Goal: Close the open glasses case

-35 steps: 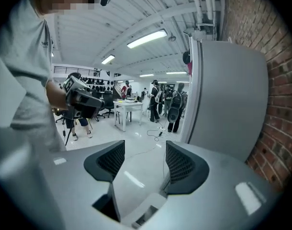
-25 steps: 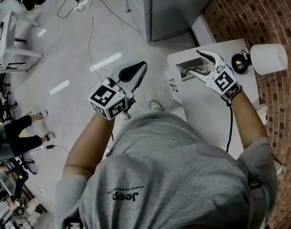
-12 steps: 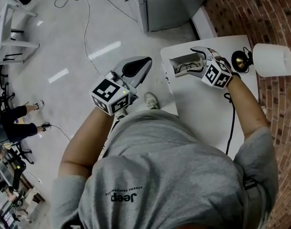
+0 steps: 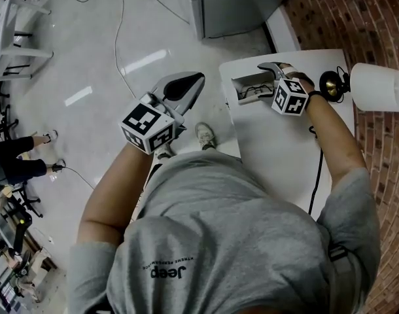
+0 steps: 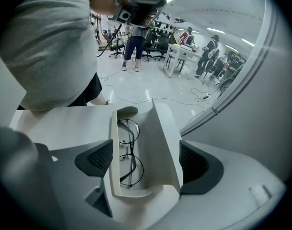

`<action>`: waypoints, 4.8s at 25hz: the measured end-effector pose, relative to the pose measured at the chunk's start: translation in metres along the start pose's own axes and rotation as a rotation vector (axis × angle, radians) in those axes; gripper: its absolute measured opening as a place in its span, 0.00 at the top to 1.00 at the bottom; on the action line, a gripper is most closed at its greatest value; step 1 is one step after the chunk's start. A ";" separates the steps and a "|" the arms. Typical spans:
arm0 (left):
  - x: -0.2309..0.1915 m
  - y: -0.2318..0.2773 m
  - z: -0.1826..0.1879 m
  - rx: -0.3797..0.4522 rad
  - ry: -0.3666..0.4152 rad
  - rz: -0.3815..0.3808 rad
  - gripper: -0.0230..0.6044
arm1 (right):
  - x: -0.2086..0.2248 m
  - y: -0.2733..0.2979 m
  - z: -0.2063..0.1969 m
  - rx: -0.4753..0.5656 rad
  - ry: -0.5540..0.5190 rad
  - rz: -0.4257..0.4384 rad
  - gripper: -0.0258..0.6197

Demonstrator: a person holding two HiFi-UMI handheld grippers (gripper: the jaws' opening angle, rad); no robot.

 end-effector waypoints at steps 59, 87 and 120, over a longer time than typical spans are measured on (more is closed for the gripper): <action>0.000 -0.058 0.000 0.051 -0.011 0.052 0.97 | -0.053 -0.043 0.027 0.131 0.177 -0.181 0.53; -0.074 -0.323 0.019 0.174 0.025 0.390 0.97 | -0.077 -0.112 0.375 0.879 0.485 -0.075 0.85; -0.078 -0.375 0.009 0.209 0.010 0.493 0.97 | -0.084 -0.095 0.409 0.935 0.607 -0.072 0.95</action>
Point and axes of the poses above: the fingertips, and each gripper's own axes: y forward along the fingers, x to its right, z out of its top, the point moved 9 cm from there along -y, backward along the fingers, and after that the axes turned 15 degrees about y, right-handed, at the moved point
